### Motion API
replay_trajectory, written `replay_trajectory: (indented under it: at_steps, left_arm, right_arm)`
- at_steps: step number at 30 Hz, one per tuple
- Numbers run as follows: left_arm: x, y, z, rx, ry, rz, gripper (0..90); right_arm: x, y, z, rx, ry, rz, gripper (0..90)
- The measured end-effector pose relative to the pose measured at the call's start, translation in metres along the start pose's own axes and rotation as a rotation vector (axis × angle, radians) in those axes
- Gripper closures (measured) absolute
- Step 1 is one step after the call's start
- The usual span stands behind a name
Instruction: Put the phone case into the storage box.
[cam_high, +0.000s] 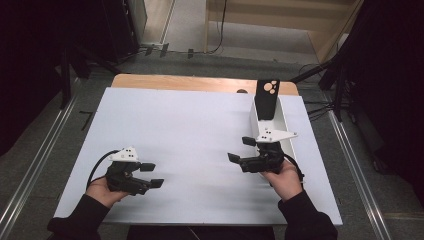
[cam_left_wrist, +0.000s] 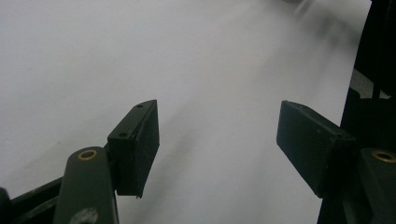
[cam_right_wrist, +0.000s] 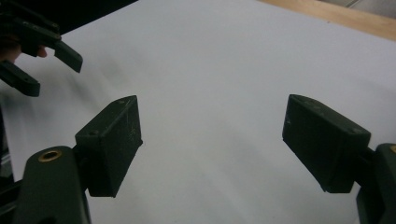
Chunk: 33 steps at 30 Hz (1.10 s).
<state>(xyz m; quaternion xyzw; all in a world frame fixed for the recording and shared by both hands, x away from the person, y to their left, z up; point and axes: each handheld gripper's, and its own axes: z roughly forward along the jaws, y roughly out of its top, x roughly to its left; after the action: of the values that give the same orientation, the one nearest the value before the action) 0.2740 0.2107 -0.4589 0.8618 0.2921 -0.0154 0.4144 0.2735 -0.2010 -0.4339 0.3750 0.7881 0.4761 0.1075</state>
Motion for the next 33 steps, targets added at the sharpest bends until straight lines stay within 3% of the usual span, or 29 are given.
replay_trajectory:
  at_steps: [5,15,27,33]
  left_arm:
    - [0.001,0.000,-0.001,-0.004,-0.001,0.003,30.1]
    - [0.000,0.000,0.000,0.002,0.003,0.001,30.1]
    - [0.000,0.000,0.000,0.006,0.001,0.005,30.1]
    - [-0.001,0.000,0.001,0.006,0.002,0.006,30.0]
  right_arm:
    - [0.002,-0.008,-0.003,0.021,0.015,0.003,19.0]
    - [0.009,-0.024,-0.006,0.072,0.020,-0.077,19.1]
    - [0.017,-0.041,-0.012,0.121,0.054,-0.064,19.1]
    - [0.020,-0.050,-0.014,0.157,0.066,-0.089,19.1]
